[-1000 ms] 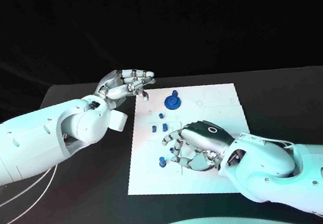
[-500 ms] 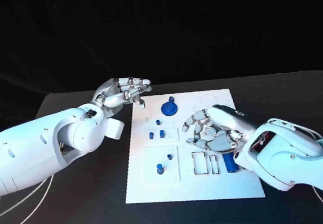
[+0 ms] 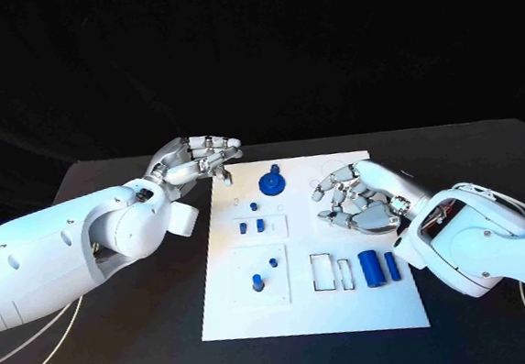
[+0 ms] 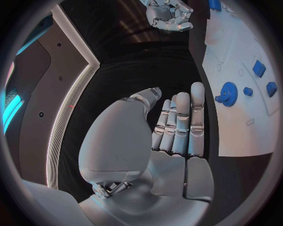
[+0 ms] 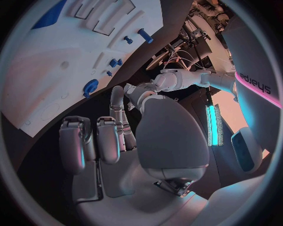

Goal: Assemble the parts on the task board

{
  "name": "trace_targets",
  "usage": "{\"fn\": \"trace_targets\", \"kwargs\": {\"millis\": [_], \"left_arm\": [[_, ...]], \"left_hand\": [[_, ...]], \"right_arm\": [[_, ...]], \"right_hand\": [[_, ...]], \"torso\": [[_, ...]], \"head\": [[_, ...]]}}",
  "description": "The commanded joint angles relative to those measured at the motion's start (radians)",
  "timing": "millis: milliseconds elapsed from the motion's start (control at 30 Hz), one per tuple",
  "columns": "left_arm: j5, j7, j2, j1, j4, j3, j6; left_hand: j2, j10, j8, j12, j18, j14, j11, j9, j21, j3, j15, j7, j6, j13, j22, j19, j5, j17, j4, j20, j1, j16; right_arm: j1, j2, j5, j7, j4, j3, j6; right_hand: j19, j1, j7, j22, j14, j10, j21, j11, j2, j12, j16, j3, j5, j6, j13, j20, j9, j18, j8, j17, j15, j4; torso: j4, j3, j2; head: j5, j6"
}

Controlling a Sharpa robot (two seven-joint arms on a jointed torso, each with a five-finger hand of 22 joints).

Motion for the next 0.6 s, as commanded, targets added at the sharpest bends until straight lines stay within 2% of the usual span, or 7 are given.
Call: {"fn": "trace_targets", "kwargs": {"millis": [33, 233, 400, 500, 600], "left_arm": [[0.004, 0.009, 0.001, 0.0, 0.001, 0.0, 0.016], [0.002, 0.009, 0.001, 0.0, 0.001, -0.001, 0.015], [0.001, 0.009, 0.002, 0.0, 0.001, -0.001, 0.016], [0.001, 0.01, 0.002, 0.0, 0.001, -0.002, 0.017], [0.001, 0.01, 0.001, 0.0, 0.002, -0.002, 0.017]], "left_hand": [[-0.004, -0.005, 0.003, 0.006, 0.015, -0.007, 0.0, 0.001, -0.007, 0.001, 0.002, 0.0, -0.005, 0.001, -0.002, 0.0, -0.006, -0.001, -0.004, 0.007, -0.007, -0.006], [-0.004, -0.005, 0.003, 0.006, 0.015, -0.007, 0.0, 0.001, -0.007, 0.001, 0.002, 0.0, -0.005, 0.001, -0.002, 0.0, -0.006, -0.001, -0.004, 0.007, -0.007, -0.006], [-0.004, -0.005, 0.004, 0.007, 0.015, -0.007, -0.001, 0.001, -0.007, 0.001, 0.002, -0.001, -0.005, 0.001, -0.002, 0.001, -0.006, -0.002, -0.005, 0.007, -0.007, -0.006], [-0.004, -0.005, 0.004, 0.007, 0.015, -0.007, -0.001, 0.001, -0.007, 0.001, 0.002, -0.001, -0.005, 0.001, -0.002, 0.001, -0.006, -0.002, -0.005, 0.007, -0.007, -0.006], [-0.004, -0.005, 0.004, 0.007, 0.015, -0.007, -0.001, 0.001, -0.007, 0.001, 0.002, -0.001, -0.005, 0.001, -0.002, 0.001, -0.006, -0.002, -0.005, 0.007, -0.007, -0.006]], "right_arm": [[0.003, -0.002, 0.02, 0.008, -0.009, 0.0, 0.002], [0.012, -0.002, 0.017, 0.004, -0.034, 0.001, 0.009], [0.022, -0.007, -0.006, -0.006, -0.057, 0.001, 0.035], [0.029, -0.025, -0.047, -0.02, -0.056, 0.001, 0.081], [0.034, -0.05, -0.103, -0.039, -0.039, 0.001, 0.141]], "right_hand": [[0.075, 0.005, 0.0, 0.232, 0.06, -0.008, 0.006, 0.0, 0.009, 0.006, 0.003, -0.001, 0.003, -0.007, 0.001, -0.006, 0.001, -0.016, 0.006, 0.036, -0.008, 0.005], [0.072, 0.002, 0.002, 0.229, 0.059, -0.023, -0.003, 0.002, 0.007, 0.008, 0.002, -0.001, 0.003, -0.013, 0.009, -0.006, 0.003, -0.014, 0.005, 0.033, -0.007, 0.009], [0.07, -0.005, 0.005, 0.227, 0.058, -0.045, -0.012, 0.005, 0.001, -0.005, -0.001, -0.002, 0.001, -0.022, 0.007, -0.004, 0.003, -0.013, 0.004, 0.028, -0.004, 0.016], [0.07, -0.011, 0.008, 0.228, 0.057, -0.047, -0.009, 0.008, -0.006, -0.009, 0.0, -0.005, 0.002, -0.031, 0.005, -0.002, 0.002, -0.013, -0.002, 0.029, -0.002, 0.021], [0.071, -0.029, 0.013, 0.229, 0.058, -0.049, -0.007, 0.014, -0.03, -0.013, 0.002, -0.026, 0.02, -0.052, 0.004, 0.001, -0.003, -0.014, -0.015, 0.032, 0.003, 0.034]], "torso": [[0.0003, -0.0004, 0.001], [-0.0007, -0.0008, 0.0], [0.0007, -0.0004, 0.0], [0.0012, -0.0004, 0.0], [-0.0005, -0.0006, 0.001]], "head": [[-0.001, 0.001], [-0.01, 0.006], [-0.03, 0.008], [-0.04, 0.009], [-0.047, 0.007]]}}
